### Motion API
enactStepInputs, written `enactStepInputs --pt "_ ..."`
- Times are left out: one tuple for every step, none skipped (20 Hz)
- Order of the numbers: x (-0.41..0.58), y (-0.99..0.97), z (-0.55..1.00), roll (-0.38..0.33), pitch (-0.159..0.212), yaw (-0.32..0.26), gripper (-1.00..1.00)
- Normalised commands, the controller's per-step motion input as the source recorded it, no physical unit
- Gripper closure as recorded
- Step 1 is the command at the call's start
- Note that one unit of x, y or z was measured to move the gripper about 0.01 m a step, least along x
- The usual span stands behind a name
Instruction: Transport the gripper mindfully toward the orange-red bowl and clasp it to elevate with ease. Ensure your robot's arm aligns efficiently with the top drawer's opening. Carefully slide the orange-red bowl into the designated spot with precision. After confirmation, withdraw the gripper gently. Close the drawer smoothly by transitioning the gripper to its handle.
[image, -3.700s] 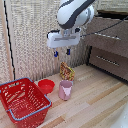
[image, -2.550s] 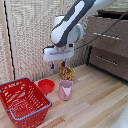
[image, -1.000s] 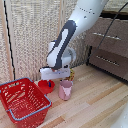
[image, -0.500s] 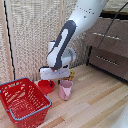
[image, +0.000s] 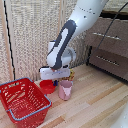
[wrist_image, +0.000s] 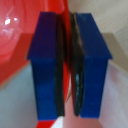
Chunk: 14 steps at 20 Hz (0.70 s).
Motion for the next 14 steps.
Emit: enactStepInputs --pt "0.346 -0.03 0.29 0.000 0.139 0.000 1.00" --pt "0.314 -0.11 0.33 0.000 0.132 0.000 1.00" --pt "0.309 -0.11 0.41 -0.002 0.106 0.005 1.00" --pt "0.423 -0.14 0.53 0.000 0.119 0.000 1.00" --pt "0.417 -0.13 0.58 0.000 0.111 0.002 1.00" --pt "0.394 -0.15 0.60 0.000 0.109 0.000 1.00" --pt "0.397 -0.20 0.63 0.000 0.100 0.000 1.00" --pt "0.391 -0.21 0.67 0.000 0.090 0.000 1.00" --pt "0.389 -0.19 0.69 0.000 0.087 0.000 1.00" --pt "0.371 -0.22 0.70 0.000 0.083 0.000 1.00" --pt "0.366 -0.20 0.71 0.000 0.078 0.000 1.00" --pt "0.354 -0.16 0.71 0.000 0.065 0.000 1.00" --pt "0.349 -0.16 0.73 0.000 0.056 0.000 1.00" --pt "0.343 -0.15 0.70 0.000 0.045 0.000 1.00"
